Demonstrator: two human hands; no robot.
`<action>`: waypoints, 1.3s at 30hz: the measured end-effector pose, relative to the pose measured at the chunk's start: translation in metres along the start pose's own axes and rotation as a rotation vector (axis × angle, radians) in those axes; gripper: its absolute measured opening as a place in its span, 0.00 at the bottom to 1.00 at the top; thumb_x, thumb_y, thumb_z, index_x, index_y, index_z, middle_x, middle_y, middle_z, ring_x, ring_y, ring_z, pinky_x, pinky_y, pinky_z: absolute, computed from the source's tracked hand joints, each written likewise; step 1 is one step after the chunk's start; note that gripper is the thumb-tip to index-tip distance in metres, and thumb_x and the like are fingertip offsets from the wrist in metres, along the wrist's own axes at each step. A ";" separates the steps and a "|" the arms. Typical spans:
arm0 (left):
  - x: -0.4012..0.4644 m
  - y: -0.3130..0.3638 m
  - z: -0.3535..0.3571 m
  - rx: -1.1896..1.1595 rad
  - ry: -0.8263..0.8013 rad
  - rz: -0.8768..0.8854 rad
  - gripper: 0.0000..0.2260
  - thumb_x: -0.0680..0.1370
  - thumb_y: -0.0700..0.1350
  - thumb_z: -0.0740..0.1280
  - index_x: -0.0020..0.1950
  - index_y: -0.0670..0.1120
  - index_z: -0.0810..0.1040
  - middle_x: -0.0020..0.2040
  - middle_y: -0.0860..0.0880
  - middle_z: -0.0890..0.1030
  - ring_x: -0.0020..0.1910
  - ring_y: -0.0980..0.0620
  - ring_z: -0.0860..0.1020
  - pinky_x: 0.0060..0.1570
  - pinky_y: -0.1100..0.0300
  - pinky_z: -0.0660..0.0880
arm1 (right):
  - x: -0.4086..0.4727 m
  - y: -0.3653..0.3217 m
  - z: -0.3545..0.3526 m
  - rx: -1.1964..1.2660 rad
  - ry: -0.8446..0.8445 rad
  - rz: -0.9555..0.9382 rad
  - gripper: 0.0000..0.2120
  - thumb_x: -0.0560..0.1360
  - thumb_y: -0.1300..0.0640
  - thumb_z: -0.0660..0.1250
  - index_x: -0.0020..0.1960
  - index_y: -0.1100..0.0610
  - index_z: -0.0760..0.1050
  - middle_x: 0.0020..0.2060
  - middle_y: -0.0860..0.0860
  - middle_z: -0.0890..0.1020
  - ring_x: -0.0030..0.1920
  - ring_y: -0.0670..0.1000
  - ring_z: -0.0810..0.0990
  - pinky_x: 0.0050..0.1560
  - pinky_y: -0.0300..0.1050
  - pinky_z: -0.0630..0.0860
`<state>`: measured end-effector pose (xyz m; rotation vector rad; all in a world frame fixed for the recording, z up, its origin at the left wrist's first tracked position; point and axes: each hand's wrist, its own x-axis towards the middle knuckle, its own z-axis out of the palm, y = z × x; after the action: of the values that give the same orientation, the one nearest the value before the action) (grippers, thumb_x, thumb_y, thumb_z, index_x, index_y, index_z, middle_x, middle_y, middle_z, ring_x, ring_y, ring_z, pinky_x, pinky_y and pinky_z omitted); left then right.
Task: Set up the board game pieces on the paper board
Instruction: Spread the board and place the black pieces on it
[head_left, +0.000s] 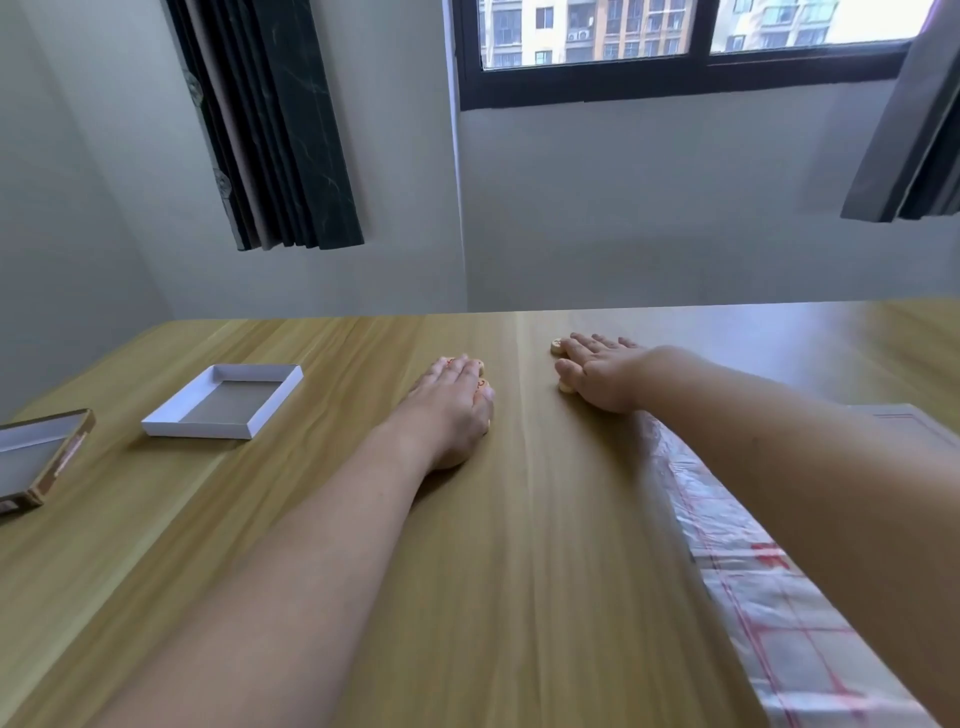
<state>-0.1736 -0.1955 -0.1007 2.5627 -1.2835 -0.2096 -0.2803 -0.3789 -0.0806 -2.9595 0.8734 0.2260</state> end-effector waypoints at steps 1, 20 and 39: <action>0.006 0.005 0.002 0.001 0.001 0.007 0.25 0.84 0.53 0.45 0.80 0.47 0.48 0.80 0.52 0.46 0.78 0.53 0.42 0.75 0.57 0.41 | 0.003 0.007 -0.001 0.004 -0.001 0.017 0.27 0.82 0.43 0.39 0.79 0.51 0.43 0.78 0.47 0.45 0.78 0.48 0.43 0.76 0.49 0.40; 0.091 0.123 0.032 0.041 -0.040 0.130 0.24 0.85 0.50 0.46 0.79 0.45 0.49 0.80 0.49 0.48 0.78 0.51 0.44 0.73 0.60 0.40 | -0.005 0.138 0.010 0.116 0.038 0.162 0.28 0.82 0.41 0.40 0.79 0.49 0.44 0.78 0.46 0.45 0.78 0.48 0.43 0.76 0.51 0.41; 0.122 0.192 0.060 -0.038 -0.007 0.317 0.22 0.85 0.48 0.49 0.78 0.43 0.55 0.79 0.46 0.53 0.78 0.50 0.48 0.73 0.61 0.43 | -0.037 0.154 0.020 0.233 0.140 0.099 0.25 0.83 0.44 0.42 0.78 0.50 0.51 0.78 0.48 0.51 0.77 0.48 0.46 0.75 0.51 0.42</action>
<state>-0.2619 -0.4142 -0.1014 2.2872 -1.6465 -0.1770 -0.3971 -0.4869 -0.0956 -2.7447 0.9881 -0.0759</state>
